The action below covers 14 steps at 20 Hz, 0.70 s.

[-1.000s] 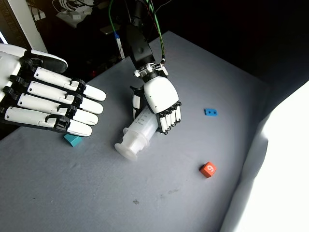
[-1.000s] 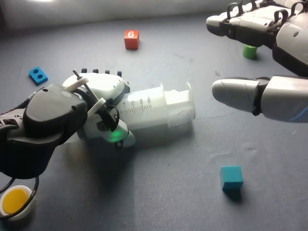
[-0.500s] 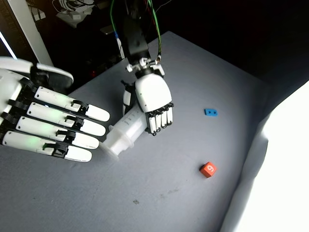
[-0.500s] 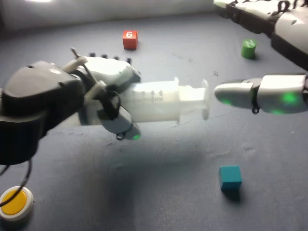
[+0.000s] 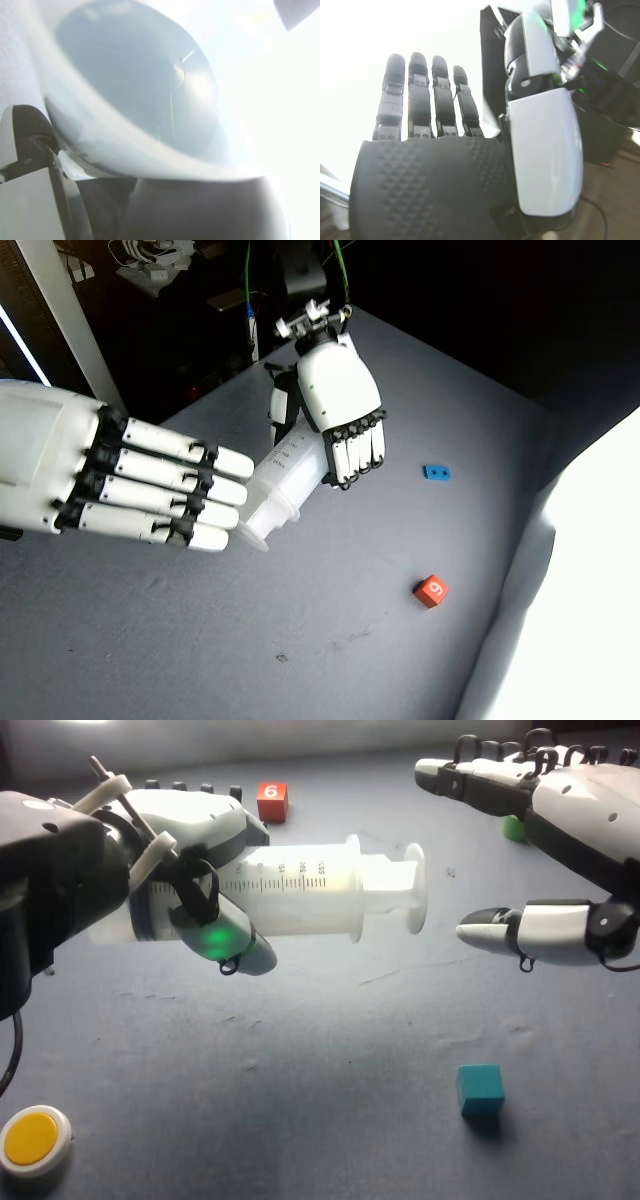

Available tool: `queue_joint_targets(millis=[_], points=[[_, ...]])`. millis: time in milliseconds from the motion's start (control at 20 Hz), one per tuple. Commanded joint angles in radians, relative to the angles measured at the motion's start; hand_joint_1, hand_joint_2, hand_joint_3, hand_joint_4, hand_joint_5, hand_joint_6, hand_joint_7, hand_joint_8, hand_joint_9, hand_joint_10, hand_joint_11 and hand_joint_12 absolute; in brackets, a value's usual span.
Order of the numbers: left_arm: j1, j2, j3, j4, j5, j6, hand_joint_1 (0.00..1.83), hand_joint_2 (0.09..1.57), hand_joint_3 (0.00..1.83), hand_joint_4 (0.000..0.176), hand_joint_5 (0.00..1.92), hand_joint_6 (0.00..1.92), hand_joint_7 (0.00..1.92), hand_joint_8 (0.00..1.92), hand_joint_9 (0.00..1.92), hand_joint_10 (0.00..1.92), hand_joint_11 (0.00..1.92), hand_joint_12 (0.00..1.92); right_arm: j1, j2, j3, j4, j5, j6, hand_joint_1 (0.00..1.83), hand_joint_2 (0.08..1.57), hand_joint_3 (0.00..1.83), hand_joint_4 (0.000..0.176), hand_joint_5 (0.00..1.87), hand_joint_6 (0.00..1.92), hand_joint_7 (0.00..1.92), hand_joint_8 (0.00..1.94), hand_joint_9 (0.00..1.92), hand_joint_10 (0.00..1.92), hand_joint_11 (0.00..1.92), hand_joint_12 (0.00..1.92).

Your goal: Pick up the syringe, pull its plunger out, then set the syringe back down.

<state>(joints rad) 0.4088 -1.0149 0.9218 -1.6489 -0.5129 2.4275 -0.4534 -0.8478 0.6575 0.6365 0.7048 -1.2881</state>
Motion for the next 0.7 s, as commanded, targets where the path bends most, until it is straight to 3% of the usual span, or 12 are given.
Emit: queue_joint_targets(millis=[0,100,150,200,400,450,600,650], points=[[-0.031,0.011,-0.004,0.023,-0.004,-0.001,1.16,1.31,0.0,0.0,0.59,1.38,0.71,1.67,0.61,1.42,0.48,1.54,0.009,-0.009,0.003,-0.053,0.106,0.013,1.13,1.04,0.0,0.0,0.17,0.05,0.25,0.01,0.23,0.02,0.0,0.45],[-0.049,0.018,-0.012,0.007,-0.003,-0.001,1.14,1.32,0.0,0.0,0.58,1.41,0.69,1.67,0.6,1.4,0.47,1.54,0.008,-0.031,0.023,-0.051,0.106,0.035,1.14,1.02,0.0,0.0,0.23,0.07,0.31,0.03,0.29,0.04,0.0,0.61],[-0.059,0.022,-0.017,0.002,-0.004,-0.001,1.15,1.31,0.0,0.0,0.59,1.37,0.69,1.69,0.59,1.48,0.46,1.63,0.008,-0.044,0.039,-0.05,0.107,0.056,1.13,1.01,0.0,0.0,0.25,0.08,0.34,0.03,0.32,0.05,0.0,0.67],[-0.065,0.024,-0.021,-0.003,-0.007,-0.001,1.16,1.31,0.0,0.0,0.6,1.35,0.69,1.72,0.57,1.54,0.43,1.69,0.008,-0.055,0.051,-0.042,0.114,0.067,1.12,1.02,0.0,0.0,0.26,0.08,0.33,0.03,0.31,0.04,0.0,0.64],[-0.08,0.025,-0.024,-0.013,-0.016,-0.001,1.15,1.32,0.0,0.0,0.59,1.37,0.69,1.7,0.58,1.49,0.45,1.63,0.017,-0.119,0.118,-0.038,0.135,0.079,1.08,1.03,0.0,0.0,0.24,0.07,0.31,0.02,0.29,0.03,0.0,0.59],[-0.082,0.025,-0.024,-0.013,-0.02,-0.001,1.15,1.32,0.0,0.0,0.59,1.37,0.69,1.7,0.58,1.49,0.43,1.64,0.017,-0.13,0.129,-0.038,0.138,0.079,1.03,1.05,0.01,0.0,0.18,0.04,0.25,0.01,0.24,0.01,0.0,0.48],[-0.084,0.025,-0.02,-0.013,-0.023,-0.001,1.15,1.31,0.0,0.0,0.6,1.37,0.7,1.67,0.59,1.44,0.43,1.63,0.016,-0.18,0.184,-0.038,0.142,0.091,1.14,1.01,0.0,0.0,0.28,0.08,0.32,0.02,0.3,0.03,0.0,0.65],[-0.085,0.025,-0.019,-0.013,-0.023,-0.001,1.16,1.3,0.0,0.0,0.6,1.36,0.72,1.64,0.6,1.41,0.44,1.61,0.014,-0.202,0.207,-0.038,0.142,0.092,1.12,1.03,0.0,0.0,0.25,0.07,0.29,0.01,0.27,0.01,0.0,0.58]])
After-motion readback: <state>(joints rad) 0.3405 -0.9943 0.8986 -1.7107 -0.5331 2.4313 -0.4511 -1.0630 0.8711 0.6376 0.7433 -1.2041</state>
